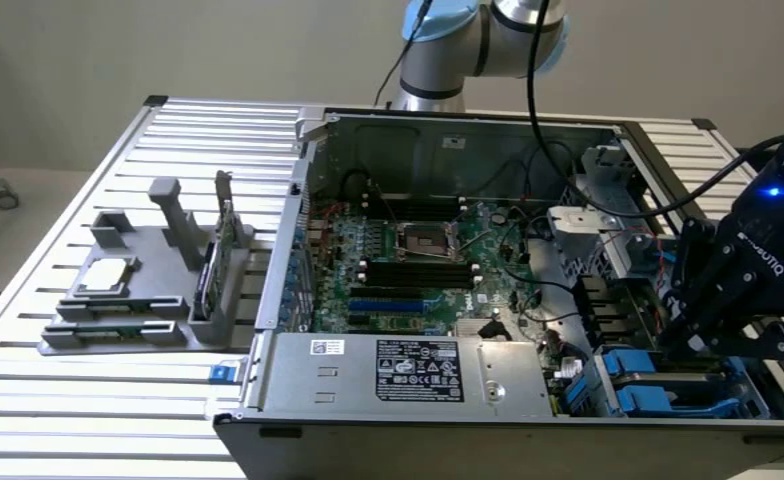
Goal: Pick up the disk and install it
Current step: 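Insert the second disk wire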
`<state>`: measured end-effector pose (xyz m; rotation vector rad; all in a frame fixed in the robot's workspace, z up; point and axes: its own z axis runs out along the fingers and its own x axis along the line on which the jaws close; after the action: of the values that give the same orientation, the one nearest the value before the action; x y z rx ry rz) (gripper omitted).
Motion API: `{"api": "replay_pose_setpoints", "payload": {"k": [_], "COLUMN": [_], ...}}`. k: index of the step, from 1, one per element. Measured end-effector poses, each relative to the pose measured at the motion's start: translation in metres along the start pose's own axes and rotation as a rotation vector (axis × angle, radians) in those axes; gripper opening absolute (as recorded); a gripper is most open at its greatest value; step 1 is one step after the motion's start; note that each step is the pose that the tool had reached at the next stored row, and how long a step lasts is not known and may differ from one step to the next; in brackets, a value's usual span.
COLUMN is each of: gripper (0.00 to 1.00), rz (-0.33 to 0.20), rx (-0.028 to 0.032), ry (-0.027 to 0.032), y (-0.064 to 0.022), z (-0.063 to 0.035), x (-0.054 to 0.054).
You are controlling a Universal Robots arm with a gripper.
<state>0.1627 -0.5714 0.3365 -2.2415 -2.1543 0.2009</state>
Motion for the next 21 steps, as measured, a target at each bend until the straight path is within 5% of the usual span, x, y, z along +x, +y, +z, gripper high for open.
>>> {"api": "replay_pose_setpoints", "payload": {"k": [21], "gripper": [0.16], "rz": [0.0], "rx": [0.0], "ry": [-0.0004], "y": [0.0016], "z": [0.0027], "x": [-0.0036]}}
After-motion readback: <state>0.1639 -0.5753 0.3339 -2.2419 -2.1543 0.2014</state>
